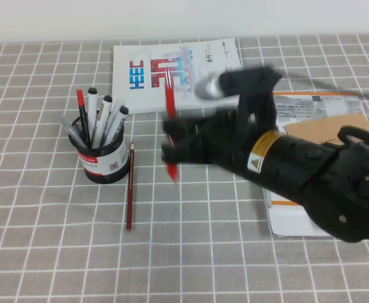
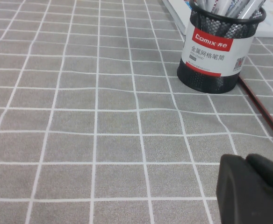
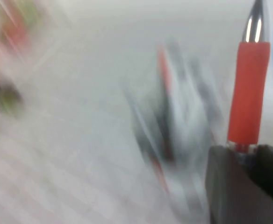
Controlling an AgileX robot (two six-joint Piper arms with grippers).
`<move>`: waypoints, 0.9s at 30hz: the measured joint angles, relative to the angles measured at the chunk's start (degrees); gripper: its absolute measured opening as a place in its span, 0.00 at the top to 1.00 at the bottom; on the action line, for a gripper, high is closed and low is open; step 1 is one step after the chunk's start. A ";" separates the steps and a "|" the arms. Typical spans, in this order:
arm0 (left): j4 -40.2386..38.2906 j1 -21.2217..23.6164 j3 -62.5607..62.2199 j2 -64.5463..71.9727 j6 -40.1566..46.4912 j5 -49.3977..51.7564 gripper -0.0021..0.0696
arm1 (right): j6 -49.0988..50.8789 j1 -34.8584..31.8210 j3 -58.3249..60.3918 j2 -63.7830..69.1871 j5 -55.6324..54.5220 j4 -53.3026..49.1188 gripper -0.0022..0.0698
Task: Put the pen into the pen holder
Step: Place the pen onto the pen holder
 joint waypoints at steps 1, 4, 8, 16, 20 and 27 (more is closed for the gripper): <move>0.00 0.00 0.00 0.00 0.00 0.00 0.98 | -0.72 0.14 0.40 0.00 -6.31 -0.53 0.89; 0.00 0.00 0.00 0.00 0.00 0.00 0.98 | -5.14 0.84 -0.23 2.39 -23.21 -1.76 0.89; 0.00 0.00 0.00 0.00 0.00 0.00 0.98 | -11.57 1.63 -4.94 9.29 -36.56 -2.05 0.89; 0.00 0.00 0.00 0.00 0.00 0.00 0.98 | -13.70 1.92 -21.09 26.82 -38.30 -0.87 0.89; 0.00 0.00 0.00 0.00 0.00 0.00 0.98 | -14.56 1.92 -29.21 33.46 -33.14 -0.34 0.89; 0.00 0.00 0.00 0.00 0.00 0.00 0.98 | -16.75 1.92 -35.92 38.46 -27.52 0.23 0.89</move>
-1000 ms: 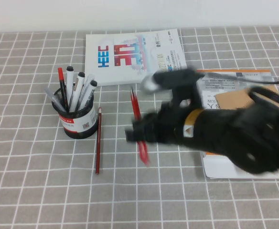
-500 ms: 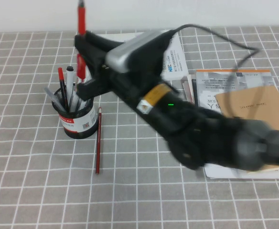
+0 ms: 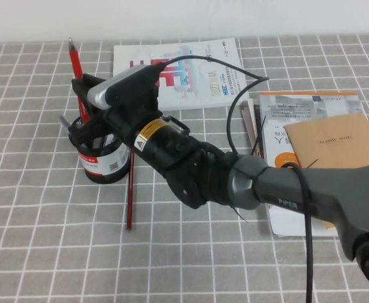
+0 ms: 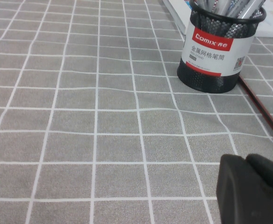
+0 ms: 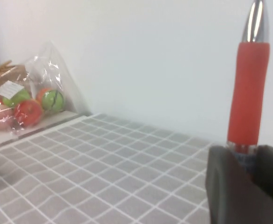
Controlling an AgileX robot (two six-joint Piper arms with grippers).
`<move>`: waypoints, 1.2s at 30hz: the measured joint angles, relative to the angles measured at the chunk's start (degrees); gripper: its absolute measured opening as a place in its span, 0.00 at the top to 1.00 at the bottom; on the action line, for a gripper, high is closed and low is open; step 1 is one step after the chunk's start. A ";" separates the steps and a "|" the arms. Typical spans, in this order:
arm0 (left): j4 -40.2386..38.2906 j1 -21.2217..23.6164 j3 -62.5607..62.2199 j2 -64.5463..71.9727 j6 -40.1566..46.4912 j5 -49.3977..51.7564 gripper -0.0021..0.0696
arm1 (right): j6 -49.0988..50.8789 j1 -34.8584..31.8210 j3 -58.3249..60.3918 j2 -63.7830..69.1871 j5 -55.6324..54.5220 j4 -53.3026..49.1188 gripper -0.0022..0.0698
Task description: Put the pen into the pen holder
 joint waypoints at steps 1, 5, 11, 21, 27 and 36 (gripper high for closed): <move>0.00 0.00 0.00 0.00 0.00 0.00 0.98 | 0.00 0.09 -0.02 0.10 0.73 0.38 0.89; 0.00 0.00 0.00 0.00 0.00 0.00 0.98 | 0.00 0.09 -0.24 0.10 2.63 1.55 0.78; 0.00 0.00 0.00 0.00 0.00 0.00 0.98 | 0.00 0.09 -0.24 0.10 5.79 4.50 0.36; 0.00 0.00 0.00 0.00 0.00 0.00 0.98 | 0.00 1.49 10.22 -15.96 17.53 2.39 0.92; 0.00 0.00 0.00 0.00 0.00 0.00 0.98 | 0.00 1.80 29.90 -33.53 15.69 1.31 0.98; 0.00 0.00 0.00 0.00 0.00 0.00 0.98 | -2.97 -0.58 54.23 -57.18 18.36 4.35 0.99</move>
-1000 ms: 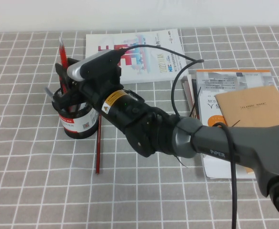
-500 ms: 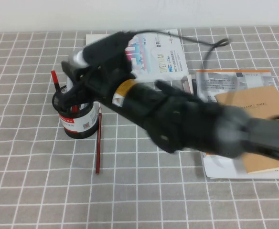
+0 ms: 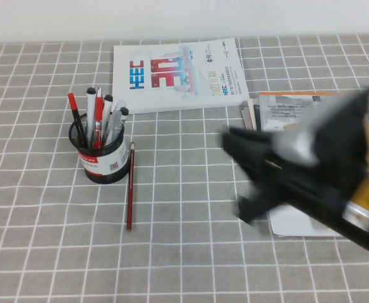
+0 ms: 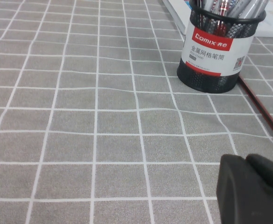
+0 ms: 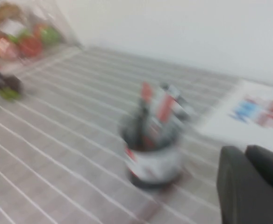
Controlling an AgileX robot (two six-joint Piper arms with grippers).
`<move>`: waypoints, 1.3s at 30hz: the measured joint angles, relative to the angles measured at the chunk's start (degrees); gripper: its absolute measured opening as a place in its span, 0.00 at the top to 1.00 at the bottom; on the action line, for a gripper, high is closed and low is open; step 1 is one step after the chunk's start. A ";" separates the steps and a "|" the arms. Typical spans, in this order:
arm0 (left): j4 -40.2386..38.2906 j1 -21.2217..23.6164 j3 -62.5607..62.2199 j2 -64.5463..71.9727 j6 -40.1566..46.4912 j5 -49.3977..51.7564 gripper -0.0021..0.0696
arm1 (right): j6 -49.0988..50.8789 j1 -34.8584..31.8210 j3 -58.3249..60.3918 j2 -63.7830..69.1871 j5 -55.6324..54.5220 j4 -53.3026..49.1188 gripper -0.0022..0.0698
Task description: Put the pen into the pen holder
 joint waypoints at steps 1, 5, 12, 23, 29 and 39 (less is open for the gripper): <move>0.00 0.00 0.00 0.00 0.00 0.00 0.98 | -0.92 -0.68 2.40 -2.21 0.00 0.36 0.99; 0.00 0.00 0.00 0.00 0.00 0.00 0.98 | -4.79 -3.96 13.74 -10.41 -2.83 1.29 0.99; 0.00 0.00 0.00 0.00 0.00 0.00 0.98 | -10.21 -8.83 27.76 -21.90 -5.69 4.22 0.99; 0.00 0.00 0.00 0.00 0.00 0.00 0.98 | -18.06 -24.64 35.69 -46.77 11.39 10.43 0.99; 0.00 0.00 0.00 0.00 0.00 0.04 0.98 | -18.28 -36.43 39.62 -62.93 24.57 10.43 0.99; 0.00 0.00 0.00 0.00 0.00 0.04 0.98 | -18.32 -43.32 39.72 -70.77 36.38 12.46 0.99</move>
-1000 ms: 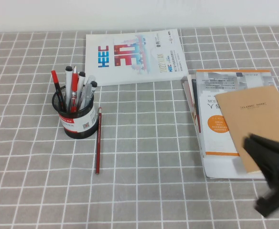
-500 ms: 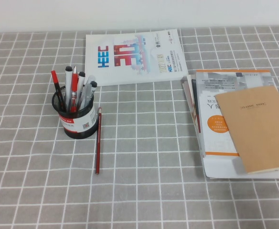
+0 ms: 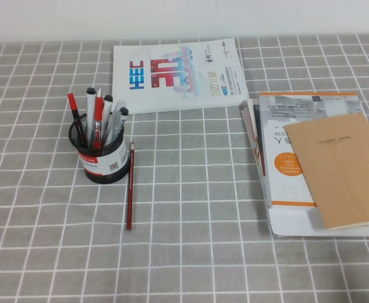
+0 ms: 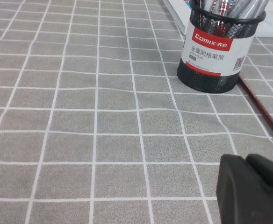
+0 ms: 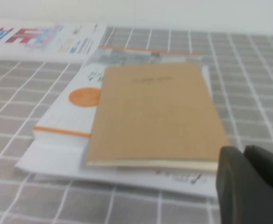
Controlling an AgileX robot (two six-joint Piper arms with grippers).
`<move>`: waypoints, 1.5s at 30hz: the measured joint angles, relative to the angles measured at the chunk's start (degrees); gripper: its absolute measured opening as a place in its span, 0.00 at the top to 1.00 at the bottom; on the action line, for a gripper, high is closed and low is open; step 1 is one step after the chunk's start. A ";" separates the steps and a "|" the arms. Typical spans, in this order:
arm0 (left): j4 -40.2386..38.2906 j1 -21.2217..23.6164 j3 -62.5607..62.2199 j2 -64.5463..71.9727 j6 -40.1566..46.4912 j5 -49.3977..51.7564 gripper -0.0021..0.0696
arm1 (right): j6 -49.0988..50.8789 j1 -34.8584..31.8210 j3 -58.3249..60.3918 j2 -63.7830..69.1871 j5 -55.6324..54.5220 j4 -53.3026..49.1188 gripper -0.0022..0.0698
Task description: Put the pen into the pen holder
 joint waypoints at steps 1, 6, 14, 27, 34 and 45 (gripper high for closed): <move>0.00 0.00 0.00 0.00 0.00 0.00 0.98 | 0.00 0.00 0.00 0.00 0.83 0.80 0.99; 0.00 0.00 0.00 0.00 0.00 0.00 0.98 | 0.65 0.00 0.00 0.00 5.48 4.65 0.99; 0.00 0.00 0.00 0.00 0.00 0.00 0.98 | 18.67 0.00 0.00 0.00 6.53 -11.65 0.99; 0.00 0.00 0.00 0.00 0.00 0.00 0.98 | 21.67 0.00 0.00 0.00 7.48 -13.31 0.99; 0.00 0.00 0.00 0.00 0.00 0.00 0.98 | 21.91 0.00 0.00 0.00 7.60 -13.31 0.99; 0.00 0.00 0.00 0.00 0.00 0.00 0.98 | 21.91 0.00 0.00 0.00 7.60 -13.20 0.99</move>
